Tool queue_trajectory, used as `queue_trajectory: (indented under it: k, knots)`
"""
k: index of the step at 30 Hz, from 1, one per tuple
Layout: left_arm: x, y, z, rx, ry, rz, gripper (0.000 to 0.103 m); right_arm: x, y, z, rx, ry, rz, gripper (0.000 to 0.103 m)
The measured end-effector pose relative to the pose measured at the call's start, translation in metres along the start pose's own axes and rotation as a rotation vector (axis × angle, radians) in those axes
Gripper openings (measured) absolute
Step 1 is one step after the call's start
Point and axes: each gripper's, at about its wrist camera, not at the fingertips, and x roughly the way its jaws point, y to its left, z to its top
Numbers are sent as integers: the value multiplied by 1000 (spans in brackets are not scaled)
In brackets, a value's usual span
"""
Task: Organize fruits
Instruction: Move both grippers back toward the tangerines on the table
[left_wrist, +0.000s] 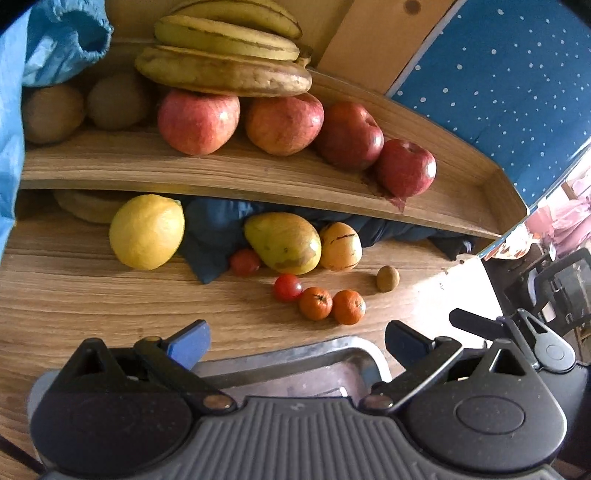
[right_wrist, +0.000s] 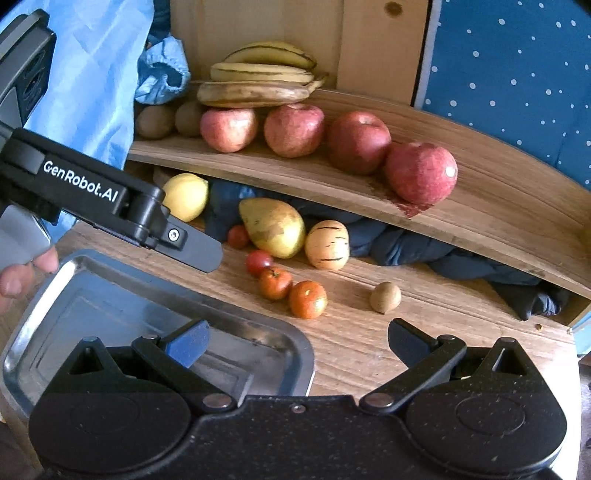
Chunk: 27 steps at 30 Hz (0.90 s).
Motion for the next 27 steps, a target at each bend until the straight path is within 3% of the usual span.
queue_trajectory:
  k: [9, 18, 27]
  knots:
    - [23, -5, 5, -60, 40, -27, 102, 17, -8, 5, -17, -2, -92, 102]
    - [40, -10, 10, -110, 51, -31, 101, 36, -15, 8, -19, -2, -91, 97]
    - [52, -9, 9, -152, 69, -27, 82, 47, -19, 9, -1, 4, -27, 81]
